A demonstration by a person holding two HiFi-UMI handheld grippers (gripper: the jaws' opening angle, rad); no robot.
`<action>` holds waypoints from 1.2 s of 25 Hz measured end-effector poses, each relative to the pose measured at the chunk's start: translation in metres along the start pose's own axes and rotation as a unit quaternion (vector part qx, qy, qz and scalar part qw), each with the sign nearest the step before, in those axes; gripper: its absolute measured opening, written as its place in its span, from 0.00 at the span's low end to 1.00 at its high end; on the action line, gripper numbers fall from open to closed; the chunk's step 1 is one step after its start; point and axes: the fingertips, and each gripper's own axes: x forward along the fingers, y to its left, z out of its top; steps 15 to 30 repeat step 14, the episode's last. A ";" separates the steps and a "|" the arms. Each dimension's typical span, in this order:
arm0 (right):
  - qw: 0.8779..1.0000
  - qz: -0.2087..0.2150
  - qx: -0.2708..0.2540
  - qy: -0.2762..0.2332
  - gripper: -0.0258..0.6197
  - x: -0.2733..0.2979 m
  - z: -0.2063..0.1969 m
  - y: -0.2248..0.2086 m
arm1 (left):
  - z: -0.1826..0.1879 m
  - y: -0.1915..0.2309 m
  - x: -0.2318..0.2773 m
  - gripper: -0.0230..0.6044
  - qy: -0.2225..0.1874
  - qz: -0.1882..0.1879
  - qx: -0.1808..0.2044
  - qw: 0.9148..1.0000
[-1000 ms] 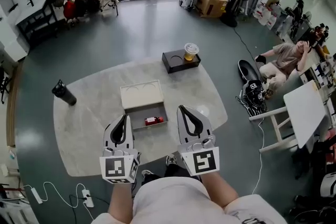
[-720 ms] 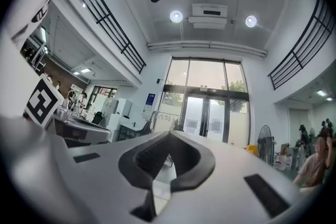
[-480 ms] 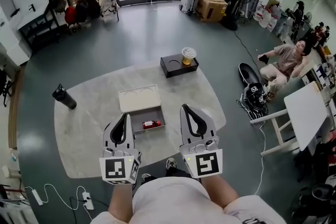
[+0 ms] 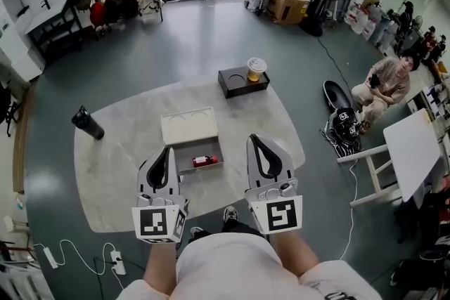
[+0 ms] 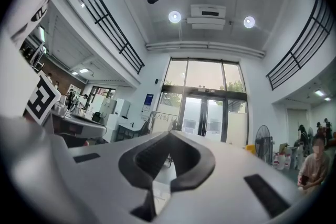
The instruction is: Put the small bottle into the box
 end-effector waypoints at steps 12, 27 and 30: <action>1.000 -0.009 0.001 0.004 0.08 0.000 -0.004 -0.005 | -0.004 0.000 0.003 0.07 -0.002 -0.007 -0.009 1.000; 1.000 -0.011 0.004 0.005 0.08 0.001 -0.006 -0.003 | -0.007 0.001 0.003 0.07 0.001 -0.008 -0.007 1.000; 1.000 -0.011 0.004 0.005 0.08 0.001 -0.006 -0.003 | -0.007 0.001 0.003 0.07 0.001 -0.008 -0.007 1.000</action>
